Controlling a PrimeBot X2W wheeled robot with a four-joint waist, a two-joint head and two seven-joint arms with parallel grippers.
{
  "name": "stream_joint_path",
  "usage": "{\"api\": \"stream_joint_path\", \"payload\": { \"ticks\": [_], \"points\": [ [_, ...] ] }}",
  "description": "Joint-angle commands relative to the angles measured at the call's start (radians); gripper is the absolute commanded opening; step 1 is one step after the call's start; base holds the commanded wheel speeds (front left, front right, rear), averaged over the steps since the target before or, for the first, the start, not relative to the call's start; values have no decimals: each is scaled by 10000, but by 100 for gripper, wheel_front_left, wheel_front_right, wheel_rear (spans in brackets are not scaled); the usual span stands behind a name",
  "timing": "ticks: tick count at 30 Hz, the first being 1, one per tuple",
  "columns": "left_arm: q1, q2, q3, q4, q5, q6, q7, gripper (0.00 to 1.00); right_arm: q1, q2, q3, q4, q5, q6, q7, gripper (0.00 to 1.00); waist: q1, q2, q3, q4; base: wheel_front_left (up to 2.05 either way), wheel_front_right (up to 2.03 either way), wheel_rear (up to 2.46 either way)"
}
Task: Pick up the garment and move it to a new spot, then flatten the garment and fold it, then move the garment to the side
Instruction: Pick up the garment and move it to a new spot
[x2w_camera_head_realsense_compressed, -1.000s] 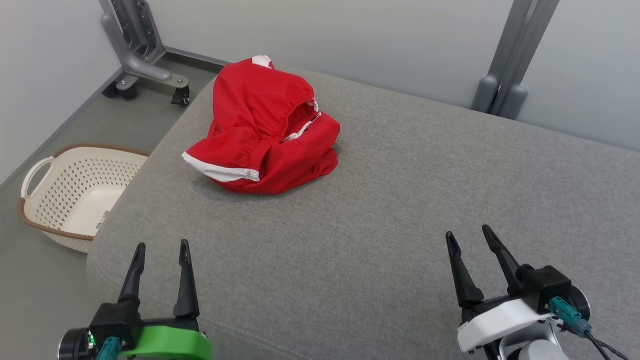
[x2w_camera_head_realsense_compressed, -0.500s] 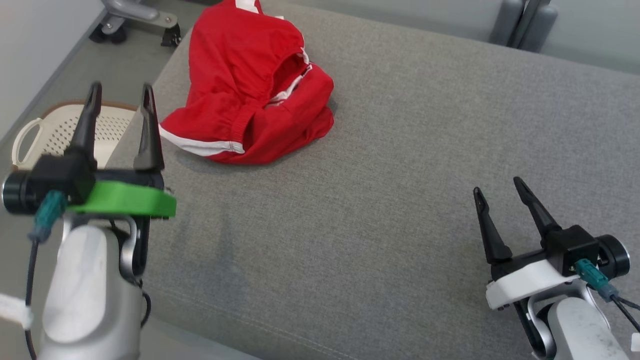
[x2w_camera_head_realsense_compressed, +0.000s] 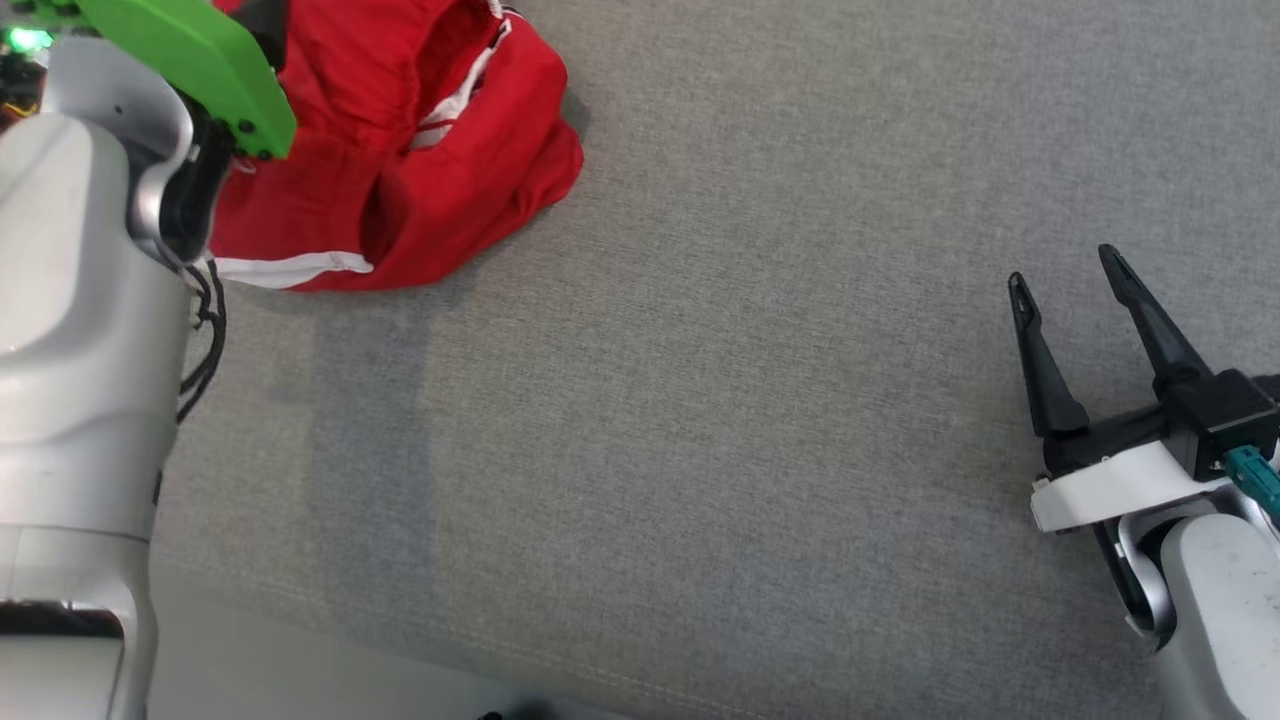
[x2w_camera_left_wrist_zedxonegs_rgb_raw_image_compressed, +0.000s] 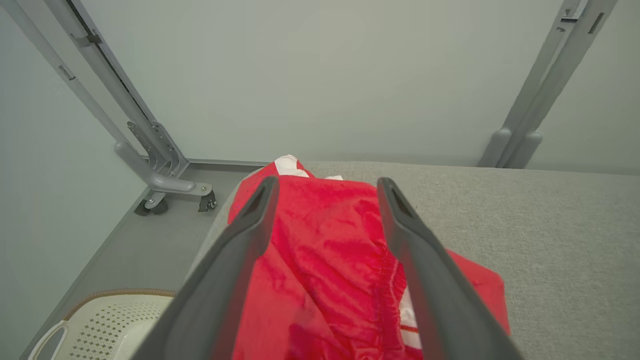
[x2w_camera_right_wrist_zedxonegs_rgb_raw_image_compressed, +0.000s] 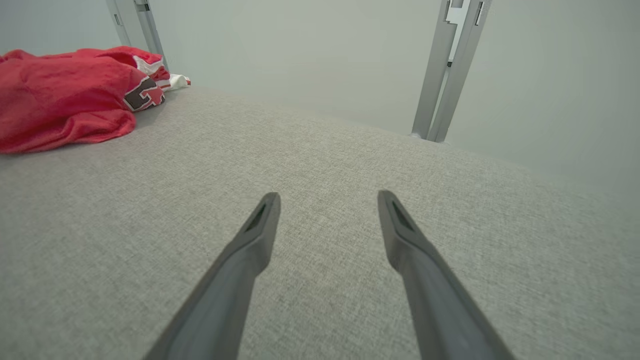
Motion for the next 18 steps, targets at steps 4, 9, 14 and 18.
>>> {"api": "stream_joint_path", "payload": {
  "ticks": [4,9,14,18],
  "points": [
    [-841,194,-475,1237,-570,-10,728,100,-254,-202,-30,-207,-75,1,-31,100,-1,0,1083,-779,0,0,0],
    [-1222,171,-937,2403,-957,-3,964,100,-265,-338,-213,-406,-133,1,-30,100,-1,0,1578,-933,0,0,0],
    [-1277,237,-1235,3256,-1225,-3,696,100,-212,-386,-413,-446,-195,-7,-4,100,-1,0,1896,-994,0,0,0],
    [-1294,293,-1491,3881,-1308,-2,433,100,-165,-338,-477,-366,-209,-8,39,100,-1,0,1987,-1001,0,0,0]
  ]
}}
